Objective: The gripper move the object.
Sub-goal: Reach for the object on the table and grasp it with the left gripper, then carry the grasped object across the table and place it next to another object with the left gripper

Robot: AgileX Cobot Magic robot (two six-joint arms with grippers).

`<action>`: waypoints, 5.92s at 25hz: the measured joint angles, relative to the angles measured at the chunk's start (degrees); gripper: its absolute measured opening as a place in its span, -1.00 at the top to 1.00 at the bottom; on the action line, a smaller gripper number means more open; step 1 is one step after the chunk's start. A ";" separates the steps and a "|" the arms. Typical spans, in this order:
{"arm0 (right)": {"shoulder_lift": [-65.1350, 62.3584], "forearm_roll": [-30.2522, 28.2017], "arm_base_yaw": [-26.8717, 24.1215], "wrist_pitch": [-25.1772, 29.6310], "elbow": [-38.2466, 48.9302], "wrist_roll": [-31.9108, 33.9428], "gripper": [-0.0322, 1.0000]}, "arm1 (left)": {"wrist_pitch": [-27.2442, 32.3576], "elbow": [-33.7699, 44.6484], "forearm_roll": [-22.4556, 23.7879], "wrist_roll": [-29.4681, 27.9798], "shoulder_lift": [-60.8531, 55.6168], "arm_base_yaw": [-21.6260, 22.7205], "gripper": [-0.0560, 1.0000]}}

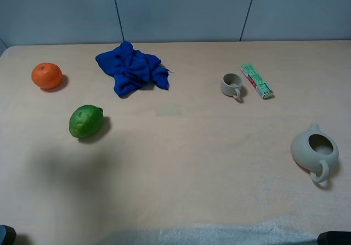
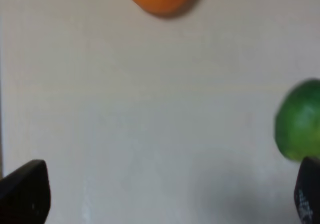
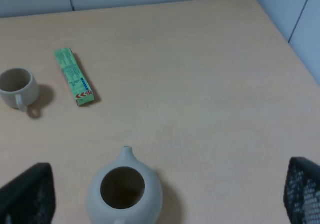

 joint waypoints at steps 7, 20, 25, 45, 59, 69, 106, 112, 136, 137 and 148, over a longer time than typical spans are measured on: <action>0.00 0.00 0.00 0.00 0.00 0.00 -0.41 | -4.03 -0.26 3.32 -2.92 4.92 0.00 -0.98; 0.00 0.00 0.00 0.00 0.00 0.00 -0.41 | -9.15 -3.49 4.14 -4.35 15.28 3.53 -0.98; 0.00 0.00 0.00 0.00 0.00 0.00 -0.41 | -9.27 -8.65 4.19 -4.35 21.91 3.53 -0.98; 0.00 0.00 0.00 0.00 0.00 0.00 -0.41 | -13.50 -18.90 2.60 -4.94 41.37 3.53 -0.98; 0.00 0.00 0.00 0.00 0.00 0.00 -0.41 | -19.22 -21.19 0.02 -5.00 49.52 3.53 -0.98; 0.00 0.00 0.00 0.00 0.00 0.00 -0.41 | -20.42 -22.96 -0.04 -5.22 54.45 3.53 -0.98; 0.00 0.00 0.00 0.00 0.00 0.00 -0.41 | -24.94 -23.62 -0.12 -7.39 61.05 3.60 -0.51; 0.00 0.00 0.00 0.00 0.00 0.00 -0.41 | -24.68 -23.62 -0.12 -7.39 60.77 3.60 -0.51; 0.00 0.00 0.00 0.00 0.00 0.00 -0.41 | -7.58 -23.62 -0.46 -7.49 45.78 3.72 -0.51; 0.00 0.00 0.00 0.00 0.00 0.00 -0.41 | -6.99 -23.62 -0.93 -7.49 45.46 3.72 -0.51; 0.00 0.00 0.00 0.00 0.00 0.00 -0.41 | 0.36 -28.70 -5.97 -5.14 44.35 1.17 -0.51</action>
